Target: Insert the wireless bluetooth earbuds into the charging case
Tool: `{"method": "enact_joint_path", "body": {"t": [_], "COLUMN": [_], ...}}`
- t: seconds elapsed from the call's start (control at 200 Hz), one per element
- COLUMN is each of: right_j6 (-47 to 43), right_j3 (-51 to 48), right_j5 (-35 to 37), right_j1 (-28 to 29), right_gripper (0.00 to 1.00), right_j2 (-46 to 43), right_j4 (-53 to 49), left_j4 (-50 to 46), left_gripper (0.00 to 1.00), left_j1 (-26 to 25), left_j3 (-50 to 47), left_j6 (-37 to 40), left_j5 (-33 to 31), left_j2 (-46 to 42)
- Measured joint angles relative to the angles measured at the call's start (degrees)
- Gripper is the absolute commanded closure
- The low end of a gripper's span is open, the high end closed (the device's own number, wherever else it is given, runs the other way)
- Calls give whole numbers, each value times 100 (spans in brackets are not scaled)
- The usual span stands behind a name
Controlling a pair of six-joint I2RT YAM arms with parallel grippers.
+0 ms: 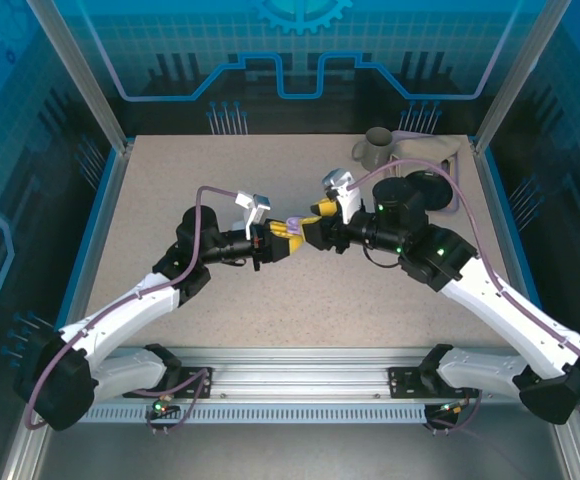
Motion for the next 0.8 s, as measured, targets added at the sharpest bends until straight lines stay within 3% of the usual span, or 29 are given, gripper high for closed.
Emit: {"method": "enact_joint_path", "body": {"t": [0.27,0.795], "right_j6": [-24,-33], "right_j3": [37,87], "right_j5": [485,151], "right_j1": [-15,-42], "right_gripper": [69,70], "right_j2": [-2,232], "right_j4": [-586,-804], "left_j4": [-4,-142], "left_gripper": [87,87], "left_j1": [0,0], "left_j3": [0,0], "left_j6": [20,20], "left_j5": [-2,-4], "left_j2": [-17,-28]}}
